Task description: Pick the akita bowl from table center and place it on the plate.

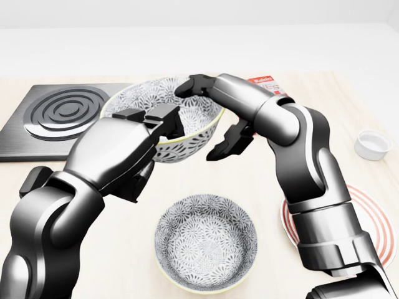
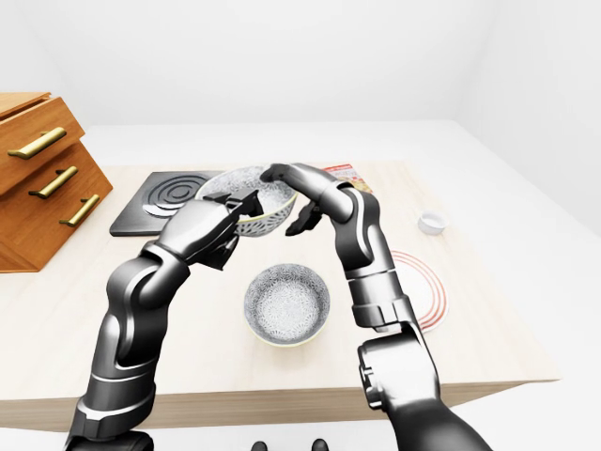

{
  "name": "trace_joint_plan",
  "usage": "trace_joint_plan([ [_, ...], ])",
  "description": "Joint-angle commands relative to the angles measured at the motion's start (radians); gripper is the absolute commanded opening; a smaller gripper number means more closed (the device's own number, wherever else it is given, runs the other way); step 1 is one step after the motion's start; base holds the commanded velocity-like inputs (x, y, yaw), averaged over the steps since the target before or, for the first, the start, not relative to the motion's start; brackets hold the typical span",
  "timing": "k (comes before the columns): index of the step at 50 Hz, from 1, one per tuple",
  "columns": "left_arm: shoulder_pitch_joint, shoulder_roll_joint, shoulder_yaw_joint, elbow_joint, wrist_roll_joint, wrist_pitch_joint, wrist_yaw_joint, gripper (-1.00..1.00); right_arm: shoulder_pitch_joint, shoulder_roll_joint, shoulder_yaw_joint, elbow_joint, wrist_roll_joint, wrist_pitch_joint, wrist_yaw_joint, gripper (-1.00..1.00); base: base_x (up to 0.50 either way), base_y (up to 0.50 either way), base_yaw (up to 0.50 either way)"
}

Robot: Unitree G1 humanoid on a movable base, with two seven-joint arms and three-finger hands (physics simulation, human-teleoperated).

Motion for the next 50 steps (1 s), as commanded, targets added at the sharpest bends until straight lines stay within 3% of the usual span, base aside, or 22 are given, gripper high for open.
trace_joint_plan([
  [1,-0.018,-0.007,0.003,-0.015,0.022,0.0,0.01,-1.0,0.011,0.001,0.001,0.003,-0.008,0.0,0.0,-0.79,0.0,0.0,0.0],
  [2,-0.017,-0.008,0.002,-0.016,0.021,0.0,0.009,-1.0,0.013,0.001,0.001,0.0,-0.009,0.0,0.0,-1.0,0.0,0.0,0.0],
  [33,-0.022,-0.013,-0.002,-0.027,0.025,0.0,0.012,-1.0,-0.004,-0.005,-0.003,0.025,0.002,0.0,0.0,-1.0,0.0,0.0,0.0],
  [34,-0.022,-0.012,-0.001,-0.027,0.028,0.0,0.017,-0.69,-0.006,-0.004,-0.004,0.028,0.003,0.0,0.0,-1.0,0.0,0.0,0.0],
  [35,-0.02,-0.012,0.0,-0.027,0.03,0.0,0.021,0.19,-0.005,-0.004,-0.004,0.028,0.003,0.0,0.0,-1.0,0.0,0.0,0.0],
  [36,-0.019,-0.013,0.0,-0.028,0.03,0.0,0.023,0.72,-0.005,-0.004,-0.003,0.027,0.003,0.0,0.0,-1.0,0.0,0.0,0.0],
  [37,-0.02,-0.015,0.001,-0.026,0.029,0.0,0.023,1.0,-0.004,-0.005,-0.003,0.027,0.003,0.0,0.0,-1.0,0.0,0.0,0.0],
  [50,-0.013,-0.013,-0.002,-0.023,0.032,0.0,0.023,1.0,-0.005,-0.01,-0.007,0.037,0.006,0.0,0.0,-1.0,0.0,0.0,0.0],
])
